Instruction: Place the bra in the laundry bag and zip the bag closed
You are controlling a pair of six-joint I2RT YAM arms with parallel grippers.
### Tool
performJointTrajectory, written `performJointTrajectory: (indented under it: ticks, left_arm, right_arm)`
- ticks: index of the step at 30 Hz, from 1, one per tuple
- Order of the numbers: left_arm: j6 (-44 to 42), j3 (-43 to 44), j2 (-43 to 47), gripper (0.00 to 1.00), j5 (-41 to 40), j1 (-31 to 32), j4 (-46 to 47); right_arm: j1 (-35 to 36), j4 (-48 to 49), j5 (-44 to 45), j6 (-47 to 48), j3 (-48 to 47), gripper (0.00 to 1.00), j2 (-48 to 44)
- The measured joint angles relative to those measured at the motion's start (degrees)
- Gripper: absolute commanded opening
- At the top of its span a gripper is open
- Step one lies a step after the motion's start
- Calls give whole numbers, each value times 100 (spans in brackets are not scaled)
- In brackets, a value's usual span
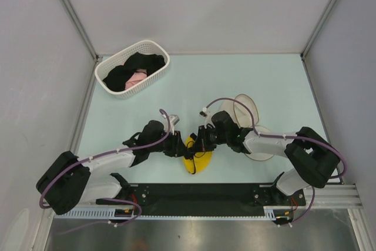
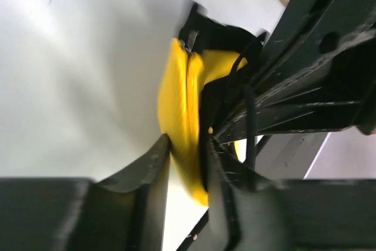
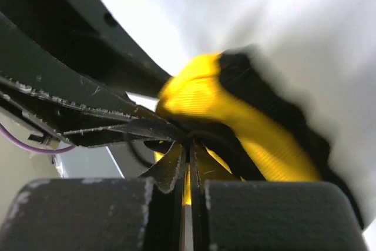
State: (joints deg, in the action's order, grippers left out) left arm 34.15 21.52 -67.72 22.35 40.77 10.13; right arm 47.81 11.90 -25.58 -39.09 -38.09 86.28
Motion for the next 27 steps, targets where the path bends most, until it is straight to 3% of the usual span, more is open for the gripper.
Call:
performJointTrajectory:
  ticks: [1, 4, 10, 18, 25, 27]
  left_arm:
    - [-13, -17, -7, 51, -22, -15, -22]
    - [-76, -72, -13, 61, -133, -42, -90]
    - [-101, -116, 70, 64, -192, -48, -310]
    - [-52, -114, 885, 73, -372, -81, -951]
    - [33, -61, 1526, 99, -632, -160, -1744]
    - [68, -61, 1722, 100, -627, -170, -1856]
  right_arm:
    - [-11, 0, -33, -9, 0, 0, 17]
    - [-33, 20, -133, -55, 2, 0, 96]
    - [-57, 190, -166, -140, 9, 0, 247]
    - [-114, 446, -170, -146, 13, 0, 348]
    - [-142, 481, -192, -146, 13, 0, 448]
    - [-149, 483, -197, -146, 13, 0, 470]
